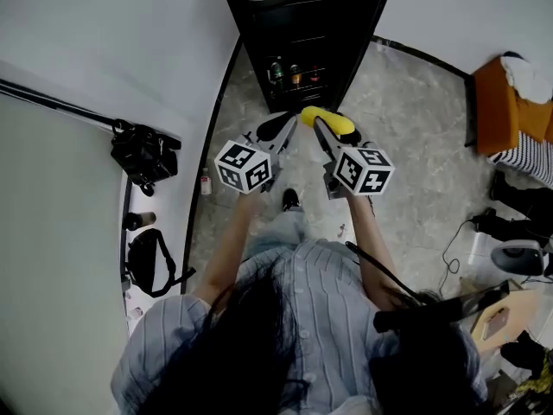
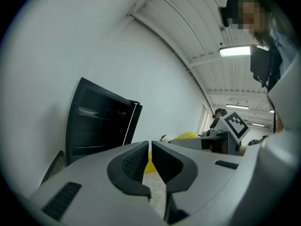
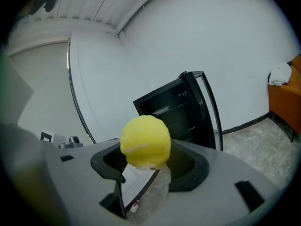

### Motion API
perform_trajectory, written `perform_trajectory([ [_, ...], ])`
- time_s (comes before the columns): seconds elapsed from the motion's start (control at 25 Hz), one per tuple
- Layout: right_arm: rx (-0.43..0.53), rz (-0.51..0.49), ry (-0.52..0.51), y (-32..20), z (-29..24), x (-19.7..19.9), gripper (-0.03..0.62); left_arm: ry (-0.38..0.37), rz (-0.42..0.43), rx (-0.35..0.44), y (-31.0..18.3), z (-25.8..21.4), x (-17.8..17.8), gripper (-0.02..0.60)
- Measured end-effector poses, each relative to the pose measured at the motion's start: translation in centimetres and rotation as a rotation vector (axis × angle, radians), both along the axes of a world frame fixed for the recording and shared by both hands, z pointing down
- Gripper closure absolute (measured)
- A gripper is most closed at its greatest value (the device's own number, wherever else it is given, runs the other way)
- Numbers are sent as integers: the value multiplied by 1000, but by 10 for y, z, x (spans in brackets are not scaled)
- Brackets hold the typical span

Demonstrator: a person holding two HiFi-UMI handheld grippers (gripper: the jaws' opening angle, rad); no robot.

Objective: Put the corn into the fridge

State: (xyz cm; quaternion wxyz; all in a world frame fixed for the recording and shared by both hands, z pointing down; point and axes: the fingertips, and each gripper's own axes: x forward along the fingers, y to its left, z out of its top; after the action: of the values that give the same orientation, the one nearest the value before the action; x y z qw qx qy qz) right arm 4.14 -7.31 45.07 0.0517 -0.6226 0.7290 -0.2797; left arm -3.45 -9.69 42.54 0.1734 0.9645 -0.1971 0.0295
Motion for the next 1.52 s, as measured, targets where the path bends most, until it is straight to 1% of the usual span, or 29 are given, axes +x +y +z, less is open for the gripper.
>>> perform_trajectory([
  [0.28, -1, 33, 10, -39, -2, -9, 347, 17, 34, 1, -41, -1, -12, 571],
  [0.44, -8, 34, 19, -58, -2, -12, 347, 25, 37, -7, -62, 1, -14, 571],
  [0.8, -37, 27, 4, -81, 10, -7, 347, 11, 42, -29, -80, 9, -7, 571],
  [0.96, -44, -16, 7, -101, 12, -1, 347, -4, 11, -34, -98, 13, -3, 571],
  [1.12, -42, -63, 15, -120, 9, 11, 347, 4, -41, -34, -116, 9, 5, 571],
  [1.4, -61, -122, 20, -158, 19, 45, 347, -14, -86, -42, -142, 12, 39, 571],
  [1.52, -70, -150, 37, -176, 26, 61, 347, -13, -106, -50, -153, 15, 55, 571],
])
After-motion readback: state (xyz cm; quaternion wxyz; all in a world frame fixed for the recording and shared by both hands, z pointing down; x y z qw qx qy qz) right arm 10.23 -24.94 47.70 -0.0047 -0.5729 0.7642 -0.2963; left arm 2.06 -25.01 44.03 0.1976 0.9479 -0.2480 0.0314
